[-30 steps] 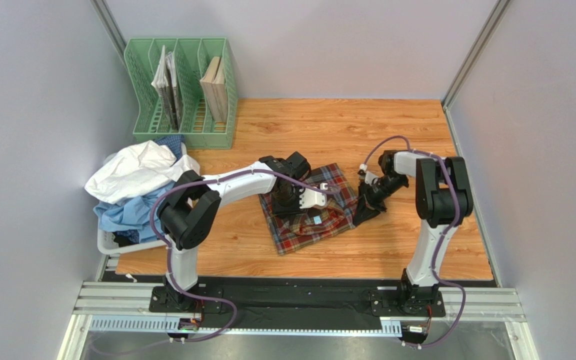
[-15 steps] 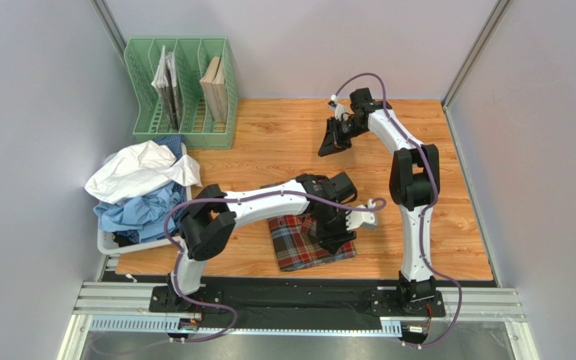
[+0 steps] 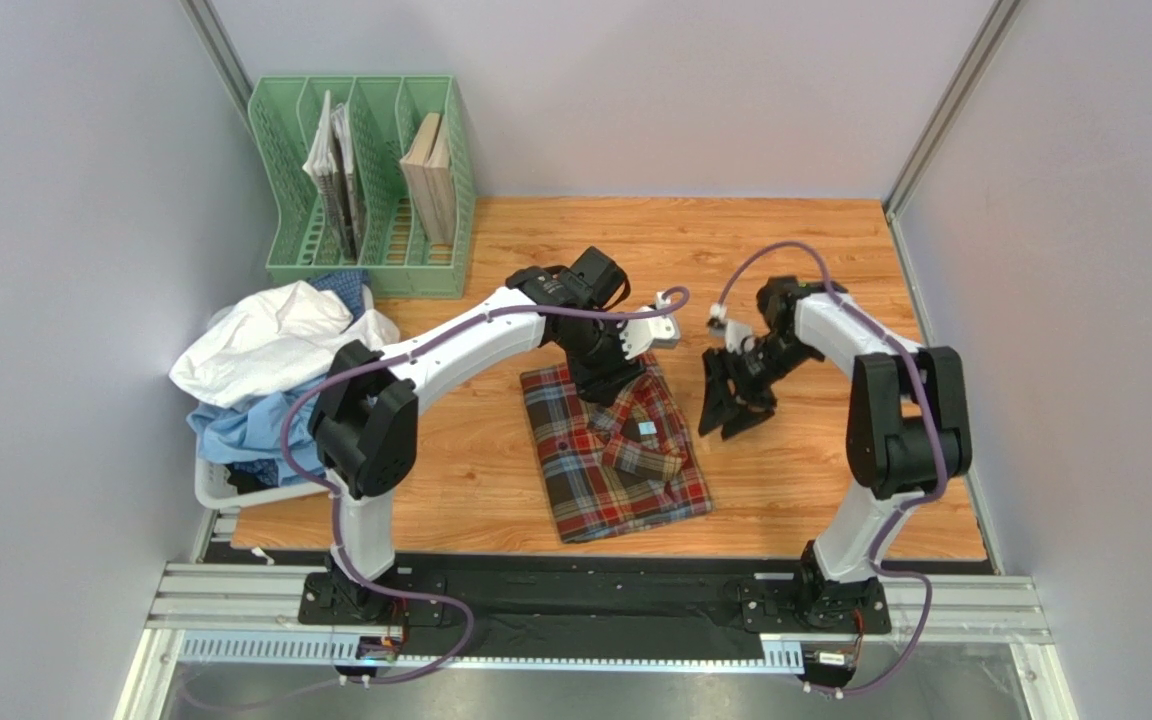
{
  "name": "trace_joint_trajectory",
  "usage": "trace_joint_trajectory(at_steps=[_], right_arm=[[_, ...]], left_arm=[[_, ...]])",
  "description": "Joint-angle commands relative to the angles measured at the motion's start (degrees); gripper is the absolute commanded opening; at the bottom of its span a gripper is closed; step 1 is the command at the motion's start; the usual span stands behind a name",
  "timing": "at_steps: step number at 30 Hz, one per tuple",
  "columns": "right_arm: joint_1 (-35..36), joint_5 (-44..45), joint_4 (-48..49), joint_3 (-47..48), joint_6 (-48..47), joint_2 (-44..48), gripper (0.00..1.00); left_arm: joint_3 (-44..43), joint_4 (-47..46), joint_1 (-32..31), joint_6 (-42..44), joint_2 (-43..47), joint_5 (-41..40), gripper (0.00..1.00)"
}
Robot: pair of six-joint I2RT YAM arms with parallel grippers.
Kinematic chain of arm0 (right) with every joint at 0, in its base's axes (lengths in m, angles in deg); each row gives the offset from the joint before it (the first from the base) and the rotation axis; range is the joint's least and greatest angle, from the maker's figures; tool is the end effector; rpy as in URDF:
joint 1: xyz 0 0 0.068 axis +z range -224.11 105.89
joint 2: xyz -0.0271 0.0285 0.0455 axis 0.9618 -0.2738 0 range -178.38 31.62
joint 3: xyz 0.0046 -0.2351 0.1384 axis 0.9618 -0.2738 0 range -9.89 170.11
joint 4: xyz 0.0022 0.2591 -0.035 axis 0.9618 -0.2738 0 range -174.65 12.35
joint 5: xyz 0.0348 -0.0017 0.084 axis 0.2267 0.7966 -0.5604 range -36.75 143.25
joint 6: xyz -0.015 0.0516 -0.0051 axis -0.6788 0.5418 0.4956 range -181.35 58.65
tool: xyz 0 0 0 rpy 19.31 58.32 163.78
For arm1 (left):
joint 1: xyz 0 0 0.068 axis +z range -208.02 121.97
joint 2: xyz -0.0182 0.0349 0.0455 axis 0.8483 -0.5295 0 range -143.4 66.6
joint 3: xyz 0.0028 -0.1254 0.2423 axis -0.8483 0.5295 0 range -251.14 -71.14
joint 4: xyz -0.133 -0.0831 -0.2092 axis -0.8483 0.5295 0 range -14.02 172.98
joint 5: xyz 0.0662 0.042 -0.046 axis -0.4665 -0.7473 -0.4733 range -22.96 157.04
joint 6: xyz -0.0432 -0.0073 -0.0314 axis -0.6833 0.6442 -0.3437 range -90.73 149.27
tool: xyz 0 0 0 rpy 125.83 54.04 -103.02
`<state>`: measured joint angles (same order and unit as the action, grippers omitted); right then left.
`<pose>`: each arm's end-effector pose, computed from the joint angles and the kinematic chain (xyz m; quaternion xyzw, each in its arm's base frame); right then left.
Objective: Fold and stack the long sleeve shirts
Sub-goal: Fold the shirt
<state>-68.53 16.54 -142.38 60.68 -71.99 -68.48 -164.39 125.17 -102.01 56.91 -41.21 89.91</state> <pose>0.2979 0.0505 0.2026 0.1222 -0.9407 -0.3159 0.0213 0.2784 -0.2878 0.2657 0.5951 0.7477 -0.2229 0.1929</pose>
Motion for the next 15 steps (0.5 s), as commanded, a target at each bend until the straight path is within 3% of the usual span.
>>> trace_joint_trajectory(at_steps=[1,5,9,11,14,15], right_arm=[[3.5,-0.8,-0.4,-4.9,-2.5,-4.8,0.53],[5.4,-0.4,0.1,-5.0,-2.8,-10.8,0.44],[5.8,3.8,3.1,-0.9,-0.8,-14.9,0.07],[6.0,7.1,4.1,5.9,0.1,-18.1,0.00],[7.0,10.4,2.6,15.4,-0.1,-23.8,0.00],[7.2,10.7,2.0,22.5,-0.3,-25.4,0.00]], left_arm=[[1.8,0.2,2.8,1.3,-2.9,-1.1,0.54],[7.7,-3.2,3.0,1.2,-3.4,-3.1,0.49],[13.9,-2.5,2.8,1.0,-3.3,2.0,0.34],[14.4,-0.8,1.4,0.1,-3.8,7.2,0.31],[14.6,1.3,-3.0,-1.7,-4.9,11.3,0.24],[15.3,0.7,-4.3,-4.1,-4.7,12.2,0.22]])
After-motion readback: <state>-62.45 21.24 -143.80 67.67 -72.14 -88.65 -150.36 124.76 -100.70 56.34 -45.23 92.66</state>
